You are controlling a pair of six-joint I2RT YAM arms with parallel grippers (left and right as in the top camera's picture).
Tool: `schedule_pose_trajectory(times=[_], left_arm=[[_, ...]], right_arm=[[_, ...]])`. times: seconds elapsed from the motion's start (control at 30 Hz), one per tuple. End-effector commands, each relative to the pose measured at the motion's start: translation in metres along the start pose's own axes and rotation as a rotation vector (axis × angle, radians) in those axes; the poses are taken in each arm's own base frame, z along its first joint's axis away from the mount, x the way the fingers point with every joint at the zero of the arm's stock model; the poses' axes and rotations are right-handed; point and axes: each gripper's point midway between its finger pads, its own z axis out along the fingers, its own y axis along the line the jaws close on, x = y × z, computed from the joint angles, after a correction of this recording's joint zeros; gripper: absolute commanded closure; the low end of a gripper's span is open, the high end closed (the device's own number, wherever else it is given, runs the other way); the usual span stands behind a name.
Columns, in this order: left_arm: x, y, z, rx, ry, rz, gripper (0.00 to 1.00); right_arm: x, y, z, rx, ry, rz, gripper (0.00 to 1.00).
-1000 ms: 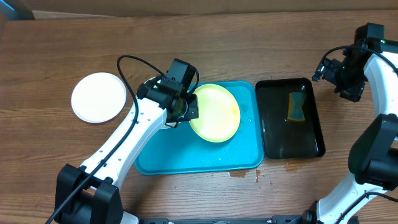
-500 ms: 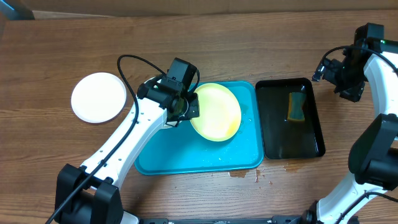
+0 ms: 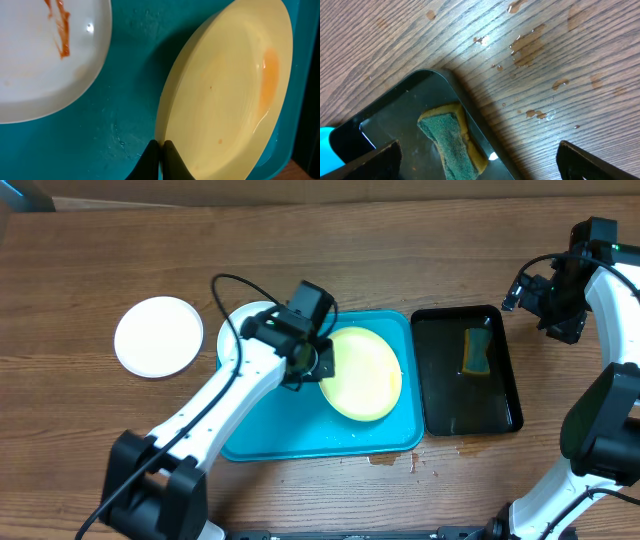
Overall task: Clean dirty plates on tray and stack at the side
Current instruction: 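Lift the yellow plate's edge with the left gripper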
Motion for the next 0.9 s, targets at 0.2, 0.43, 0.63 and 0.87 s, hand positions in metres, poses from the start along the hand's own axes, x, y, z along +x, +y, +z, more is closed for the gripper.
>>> schedule_pose_trajectory(times=[0.2, 0.43, 0.63, 0.87], left_arm=[[0.029, 0.003, 0.045, -0.066, 0.153, -0.008, 0.96], [0.041, 0.010, 0.070, -0.110, 0.221, -0.007, 0.96], [0.041, 0.011, 0.073, -0.112, 0.224, -0.008, 0.75], [0.048, 0.009, 0.085, -0.123, 0.244, 0.008, 0.69]], right_arm=[[-0.005, 0.005, -0.014, -0.017, -0.041, -0.003, 0.00], [-0.005, 0.004, -0.014, -0.017, -0.041, -0.003, 0.00], [-0.005, 0.005, -0.014, -0.017, -0.041, -0.003, 0.00], [-0.005, 0.004, -0.014, -0.017, -0.041, -0.003, 0.00]])
